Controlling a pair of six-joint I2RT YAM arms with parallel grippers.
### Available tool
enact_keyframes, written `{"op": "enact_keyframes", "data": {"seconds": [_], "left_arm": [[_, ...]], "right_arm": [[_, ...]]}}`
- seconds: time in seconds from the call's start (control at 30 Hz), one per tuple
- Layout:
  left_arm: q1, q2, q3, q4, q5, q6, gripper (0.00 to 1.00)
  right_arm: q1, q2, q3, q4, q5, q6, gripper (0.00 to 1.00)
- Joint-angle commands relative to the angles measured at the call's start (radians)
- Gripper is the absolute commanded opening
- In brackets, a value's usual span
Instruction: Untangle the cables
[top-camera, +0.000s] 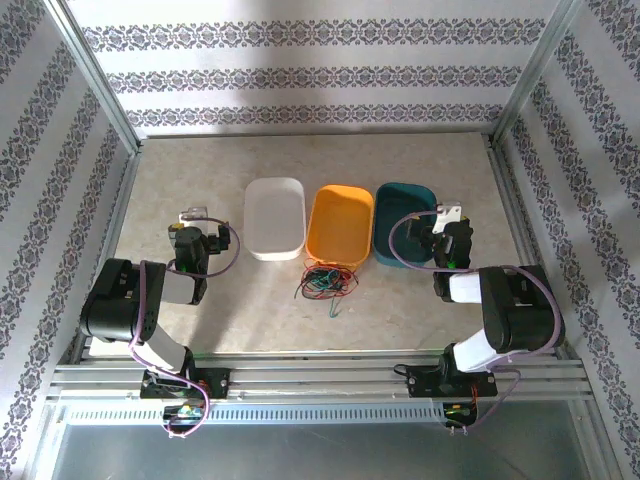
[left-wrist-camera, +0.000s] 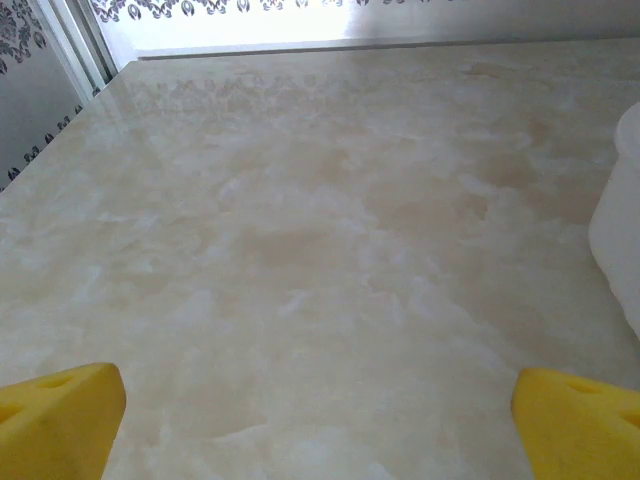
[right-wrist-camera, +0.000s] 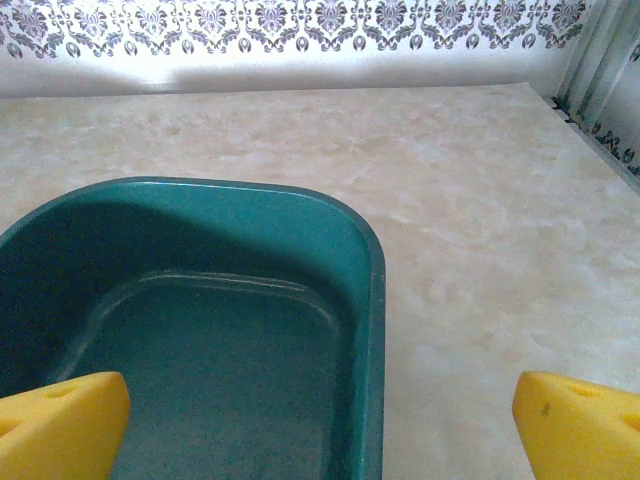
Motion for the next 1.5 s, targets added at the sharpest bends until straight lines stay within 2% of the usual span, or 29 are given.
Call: {"op": "enact_keyframes", "data": {"seconds": [0.0, 0.87, 1.07, 1.13, 1.17, 1.23, 1.3, 1.33, 1.37, 1.47], "left_arm": [[0.012, 0.002, 0.002, 0.035, 0.003, -0.016, 0.99], [0.012, 0.002, 0.002, 0.034, 0.004, -0.016, 0.99], [0.013, 0.001, 0.004, 0.035, 0.008, -0.015, 0.99], [0.013, -0.074, 0.048, -0.104, 0.02, -0.01, 0.99], [0.013, -0.127, 0.101, -0.263, 0.007, -0.015, 0.99], [0.012, -0.178, 0.204, -0.449, -0.071, -0.042, 0.99], [0.005, -0.213, 0.22, -0.448, -0.113, -0.028, 0.99], [-0.004, -0.236, 0.22, -0.431, -0.178, -0.059, 0.99], [-0.009, -0.266, 0.227, -0.459, -0.179, -0.113, 0.99], [-0.052, -0.326, 0.26, -0.596, -0.077, -0.228, 0.99]], "right_arm": [[0.006, 0.007, 0.014, 0.011, -0.012, -0.015, 0.98], [0.005, 0.008, 0.016, 0.009, -0.014, -0.013, 0.98], [-0.025, 0.007, 0.015, 0.009, -0.07, 0.009, 0.98], [-0.025, 0.001, 0.019, 0.008, -0.067, 0.014, 0.98], [-0.024, -0.043, 0.037, -0.067, -0.033, 0.021, 0.98], [-0.023, -0.173, 0.109, -0.333, 0.011, 0.04, 0.96], [-0.018, -0.272, 0.192, -0.538, 0.084, 0.099, 0.93], [-0.004, -0.311, 0.216, -0.592, 0.118, 0.12, 0.93], [0.023, -0.347, 0.239, -0.652, 0.146, 0.13, 0.95], [0.154, -0.405, 0.324, -0.852, 0.185, 0.136, 0.98]]}}
